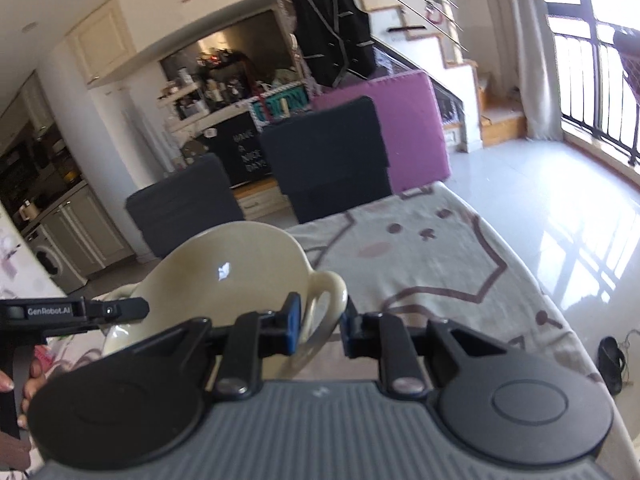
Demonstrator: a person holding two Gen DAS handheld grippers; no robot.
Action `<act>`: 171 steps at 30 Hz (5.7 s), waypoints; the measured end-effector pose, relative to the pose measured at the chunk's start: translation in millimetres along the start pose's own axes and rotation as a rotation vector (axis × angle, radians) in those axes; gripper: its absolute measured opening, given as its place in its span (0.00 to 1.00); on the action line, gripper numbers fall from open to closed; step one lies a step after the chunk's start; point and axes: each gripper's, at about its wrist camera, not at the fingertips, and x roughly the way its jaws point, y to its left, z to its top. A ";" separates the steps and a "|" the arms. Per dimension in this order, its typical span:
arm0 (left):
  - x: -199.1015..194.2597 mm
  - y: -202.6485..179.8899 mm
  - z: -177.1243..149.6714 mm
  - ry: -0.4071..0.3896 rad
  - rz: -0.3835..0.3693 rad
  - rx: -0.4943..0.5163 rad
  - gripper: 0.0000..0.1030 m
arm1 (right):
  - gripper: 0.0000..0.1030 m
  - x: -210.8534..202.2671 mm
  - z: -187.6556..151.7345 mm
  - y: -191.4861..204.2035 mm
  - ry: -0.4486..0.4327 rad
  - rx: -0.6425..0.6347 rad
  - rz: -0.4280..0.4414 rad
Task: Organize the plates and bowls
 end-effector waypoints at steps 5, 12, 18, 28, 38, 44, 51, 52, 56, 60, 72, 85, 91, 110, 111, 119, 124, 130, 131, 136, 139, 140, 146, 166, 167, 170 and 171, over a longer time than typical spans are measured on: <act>-60.2 10.7 -15.8 -0.018 0.033 -0.029 0.24 | 0.22 -31.4 -8.5 36.4 -0.008 -0.040 0.031; -134.6 23.9 -48.3 -0.039 0.081 -0.030 0.24 | 0.22 -68.9 -39.4 70.3 0.003 -0.030 0.105; -178.8 43.9 -80.1 -0.041 0.118 -0.050 0.25 | 0.22 -82.7 -64.4 90.8 0.034 -0.020 0.169; -220.8 92.2 -118.2 -0.055 0.173 -0.097 0.25 | 0.21 -67.0 -89.5 126.8 0.115 -0.058 0.261; -229.1 141.2 -139.8 -0.052 0.220 -0.133 0.25 | 0.21 -44.4 -110.1 162.4 0.223 -0.112 0.318; -230.2 153.7 -147.1 -0.030 0.201 -0.152 0.25 | 0.21 -34.6 -117.5 168.7 0.285 -0.104 0.320; -222.3 158.2 -150.9 0.012 0.190 -0.137 0.25 | 0.21 -24.3 -128.9 172.3 0.357 -0.075 0.318; -220.3 159.0 -151.7 0.023 0.186 -0.140 0.25 | 0.21 -21.9 -129.8 171.9 0.372 -0.068 0.314; -211.5 162.5 -155.8 0.072 0.173 -0.142 0.25 | 0.22 -17.3 -136.8 168.8 0.414 -0.062 0.287; -201.9 168.5 -160.8 0.109 0.167 -0.147 0.25 | 0.22 -13.0 -143.0 165.1 0.452 -0.054 0.271; -180.8 190.1 -173.3 0.192 0.171 -0.192 0.25 | 0.23 -3.9 -157.1 173.7 0.535 -0.091 0.236; -161.4 197.4 -182.1 0.249 0.197 -0.207 0.30 | 0.22 6.6 -158.3 182.7 0.566 -0.121 0.192; -154.3 200.8 -188.0 0.274 0.201 -0.232 0.31 | 0.22 9.7 -161.1 185.1 0.582 -0.138 0.178; -143.0 199.4 -189.9 0.285 0.246 -0.248 0.36 | 0.21 12.9 -158.9 191.5 0.555 -0.186 0.168; -142.6 198.8 -189.6 0.284 0.249 -0.246 0.36 | 0.21 13.4 -158.9 192.7 0.554 -0.195 0.164; -140.0 196.8 -190.0 0.294 0.260 -0.220 0.37 | 0.23 15.6 -164.2 196.3 0.583 -0.252 0.138; -140.8 195.7 -190.8 0.298 0.261 -0.195 0.37 | 0.24 14.7 -166.7 197.5 0.588 -0.282 0.136; -139.2 193.5 -189.8 0.306 0.266 -0.176 0.38 | 0.25 15.1 -168.3 201.8 0.587 -0.317 0.126; -139.0 193.2 -189.3 0.307 0.267 -0.171 0.38 | 0.26 15.3 -168.6 202.3 0.587 -0.322 0.124; -139.0 191.9 -188.2 0.305 0.268 -0.146 0.38 | 0.27 18.3 -170.1 202.8 0.597 -0.332 0.118; -137.0 190.7 -188.7 0.322 0.264 -0.130 0.40 | 0.27 20.7 -170.7 201.9 0.607 -0.334 0.111; -136.0 189.7 -189.5 0.329 0.266 -0.125 0.40 | 0.28 21.7 -170.8 201.8 0.612 -0.330 0.108; -134.2 188.2 -189.8 0.335 0.275 -0.110 0.44 | 0.28 26.1 -171.8 201.9 0.637 -0.324 0.095; -137.2 188.8 -189.5 0.342 0.304 -0.090 0.67 | 0.34 34.0 -176.2 199.9 0.646 -0.338 0.045; -137.4 189.0 -189.3 0.342 0.303 -0.089 0.69 | 0.40 33.8 -177.3 200.1 0.642 -0.356 0.039; -138.3 189.1 -188.3 0.340 0.298 -0.089 0.74 | 0.44 34.5 -178.6 200.0 0.635 -0.371 0.028; -138.6 188.7 -188.0 0.338 0.296 -0.087 0.76 | 0.44 34.8 -178.2 199.5 0.637 -0.370 0.028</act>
